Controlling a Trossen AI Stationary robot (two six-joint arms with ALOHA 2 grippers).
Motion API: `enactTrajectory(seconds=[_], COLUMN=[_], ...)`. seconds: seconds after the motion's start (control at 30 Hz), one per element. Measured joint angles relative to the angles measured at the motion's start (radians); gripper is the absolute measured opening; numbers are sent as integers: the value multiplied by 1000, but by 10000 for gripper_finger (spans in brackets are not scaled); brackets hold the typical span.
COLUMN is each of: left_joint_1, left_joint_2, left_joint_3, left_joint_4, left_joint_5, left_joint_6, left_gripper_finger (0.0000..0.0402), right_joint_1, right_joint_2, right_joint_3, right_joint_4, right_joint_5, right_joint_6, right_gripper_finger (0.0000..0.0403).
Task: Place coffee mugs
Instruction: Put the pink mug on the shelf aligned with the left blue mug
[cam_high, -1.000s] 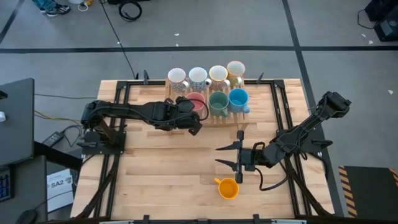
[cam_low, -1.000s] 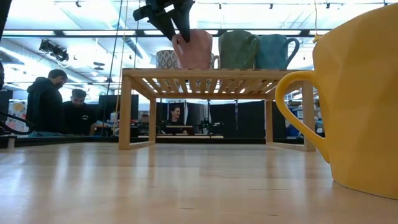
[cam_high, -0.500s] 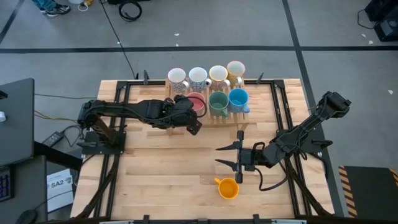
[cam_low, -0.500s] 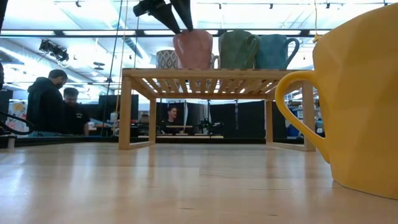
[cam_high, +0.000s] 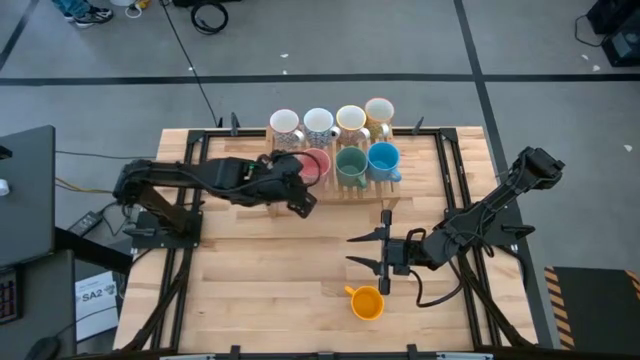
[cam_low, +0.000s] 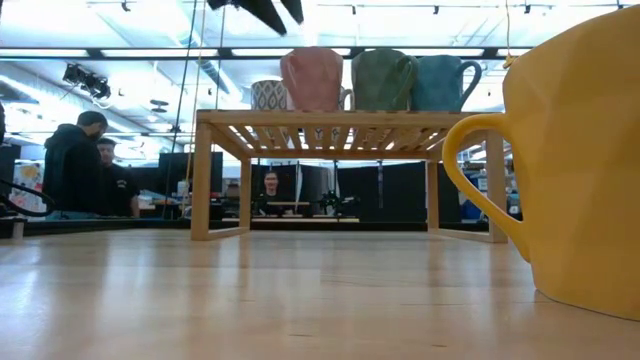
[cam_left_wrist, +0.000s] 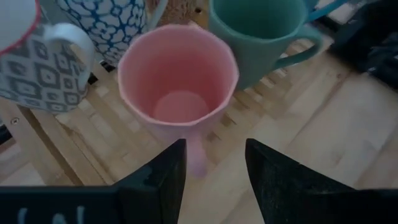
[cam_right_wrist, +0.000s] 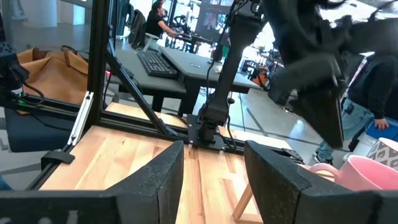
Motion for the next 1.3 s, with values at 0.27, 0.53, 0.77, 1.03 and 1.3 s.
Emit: enactTrajectory(seconds=[0.27,0.53,0.77,1.03,1.3], left_joint_1=[-58,-91,-41,6,7], left_joint_2=[-73,-62,-58,-58,-58], left_joint_3=[0,-61,-190,-251,-250], left_joint_4=[-194,-280,-116,138,286], left_joint_5=[-28,-177,-200,-65,-42], left_joint_6=[-65,-196,-176,-64,-3], left_gripper_finger=[172,172,172,172,172], right_joint_1=[0,0,0,0,0], right_joint_2=[0,0,0,0,0], right_joint_3=[0,0,0,0,0], right_joint_4=[-2,4,7,7,7], right_joint_5=[0,0,0,0,0], right_joint_6=[11,57,57,57,57], right_gripper_finger=[175,175,175,175,175])
